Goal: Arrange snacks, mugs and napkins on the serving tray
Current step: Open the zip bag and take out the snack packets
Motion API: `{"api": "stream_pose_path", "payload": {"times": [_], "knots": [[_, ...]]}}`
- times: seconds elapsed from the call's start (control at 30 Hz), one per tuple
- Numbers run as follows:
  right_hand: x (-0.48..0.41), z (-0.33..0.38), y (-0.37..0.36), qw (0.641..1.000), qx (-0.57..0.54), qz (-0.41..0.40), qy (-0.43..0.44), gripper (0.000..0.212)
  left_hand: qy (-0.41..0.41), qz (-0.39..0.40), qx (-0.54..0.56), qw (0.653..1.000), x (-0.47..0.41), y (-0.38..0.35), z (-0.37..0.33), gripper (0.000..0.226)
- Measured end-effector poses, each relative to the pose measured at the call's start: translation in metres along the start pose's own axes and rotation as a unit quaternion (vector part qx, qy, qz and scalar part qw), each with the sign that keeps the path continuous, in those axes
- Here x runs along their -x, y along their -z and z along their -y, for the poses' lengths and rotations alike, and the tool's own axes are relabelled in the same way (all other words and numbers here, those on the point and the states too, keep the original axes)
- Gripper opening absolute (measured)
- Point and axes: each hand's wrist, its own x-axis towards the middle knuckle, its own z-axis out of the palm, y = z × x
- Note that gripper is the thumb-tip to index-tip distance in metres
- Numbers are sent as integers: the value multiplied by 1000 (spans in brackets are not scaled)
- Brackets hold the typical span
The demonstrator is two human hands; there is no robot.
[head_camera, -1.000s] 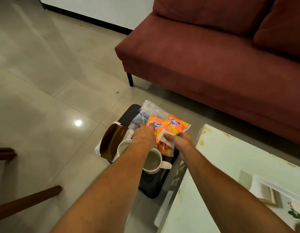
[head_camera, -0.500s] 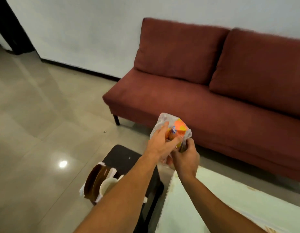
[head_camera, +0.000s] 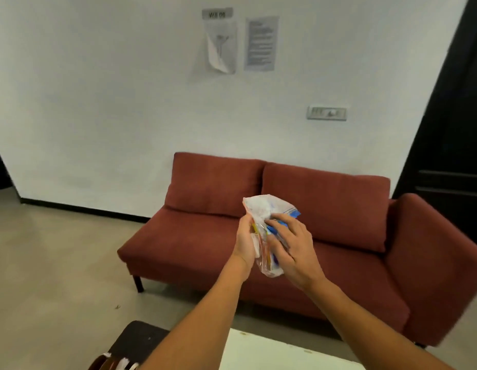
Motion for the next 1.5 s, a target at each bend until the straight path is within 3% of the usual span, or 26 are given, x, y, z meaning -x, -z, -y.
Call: {"api": "stream_pose_path", "payload": {"times": [0.17, 0.3, 0.43, 0.67, 0.73, 0.8, 0.9, 0.97, 1.03, 1.13, 1.2, 1.37, 1.5], "knots": [[-4, 20, 97, 1000, -10, -21, 20, 37, -15, 19, 15, 1000, 24, -80, -8, 59], [-4, 26, 153, 1000, -18, 18, 8, 39, 22, 31, 55, 998, 36, -119, -6, 76], [-7, 32, 188, 991, 104, 59, 54, 40, 30, 67, 47, 996, 41, -143, -12, 87], [-17, 48, 210, 927, 304, -2, 219, 26, 19, 128, -9, 991, 44, -160, -29, 73], [-23, 54, 213, 928, 309, -37, 205, 15, 31, 151, -26, 988, 41, -159, -34, 79], [-32, 62, 217, 945, 287, -73, 138, 11, 41, 168, -68, 983, 39, -155, -37, 92], [-51, 73, 225, 960, 246, -124, 41, 12, 25, 160, -240, 957, 35, -146, -53, 103], [-61, 77, 229, 958, 258, -119, 29, 15, -23, 128, -329, 935, 31, -140, -68, 112], [-69, 81, 230, 956, 274, -98, 27, 15, -97, 121, -359, 920, 24, -139, -83, 96], [-79, 86, 228, 960, 264, -85, 31, 17, -209, 92, -367, 901, 19, -155, -98, 39], [-86, 88, 226, 963, 261, -53, 48, 19, -269, 49, -339, 900, 16, -166, -103, 20], [-97, 85, 228, 980, 182, 5, 78, 14, -345, -8, -369, 863, 3, -182, -108, 14], [-101, 77, 233, 984, 167, -20, 65, 9, -379, -14, -435, 817, 1, -188, -108, 26]]}}
